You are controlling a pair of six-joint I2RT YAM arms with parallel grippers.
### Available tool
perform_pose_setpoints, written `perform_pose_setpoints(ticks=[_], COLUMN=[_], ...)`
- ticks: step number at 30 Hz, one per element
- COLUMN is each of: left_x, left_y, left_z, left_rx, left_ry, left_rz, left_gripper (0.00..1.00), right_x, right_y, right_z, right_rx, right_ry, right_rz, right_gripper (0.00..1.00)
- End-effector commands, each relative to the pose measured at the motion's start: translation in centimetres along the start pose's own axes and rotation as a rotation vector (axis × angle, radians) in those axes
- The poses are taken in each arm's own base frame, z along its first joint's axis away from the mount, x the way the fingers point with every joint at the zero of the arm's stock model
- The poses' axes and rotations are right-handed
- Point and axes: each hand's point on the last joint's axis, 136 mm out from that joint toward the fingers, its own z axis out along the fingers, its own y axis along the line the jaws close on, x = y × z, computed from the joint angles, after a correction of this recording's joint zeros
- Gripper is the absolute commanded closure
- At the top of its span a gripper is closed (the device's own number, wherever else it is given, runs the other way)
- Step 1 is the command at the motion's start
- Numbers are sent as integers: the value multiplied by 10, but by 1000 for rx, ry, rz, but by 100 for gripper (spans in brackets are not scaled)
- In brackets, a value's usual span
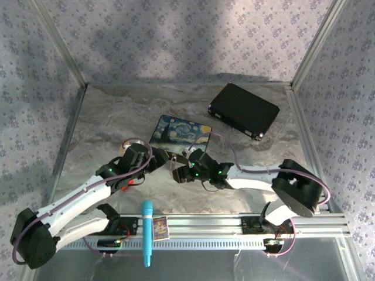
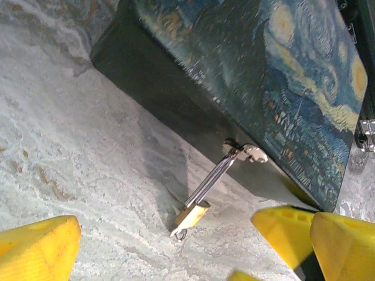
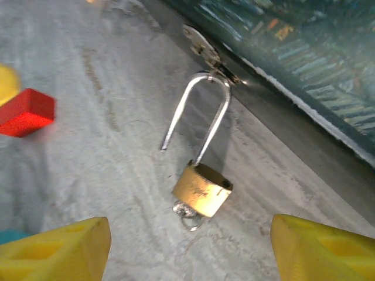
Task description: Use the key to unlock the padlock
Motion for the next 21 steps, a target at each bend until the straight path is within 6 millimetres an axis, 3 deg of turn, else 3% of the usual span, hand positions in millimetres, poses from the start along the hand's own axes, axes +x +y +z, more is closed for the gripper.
perform_pose_setpoints(ticks=[1,10,21], left_x=[1,0,4], left_y=[0,14,21], left_z=[-5,-7,-2], left_rx=[33,27,-4], left_ry=[-1,-36,-21], left_rz=[-36,-74,-76], left_gripper=[0,0,0], right_x=[-18,-8,10], right_y=[-3,-12,-14], right_z=[11,41,54], right_rx=[70,108,103], right_ry=[-71,-66,-26], right_rz=[14,34,32], right_gripper=[32,39,53])
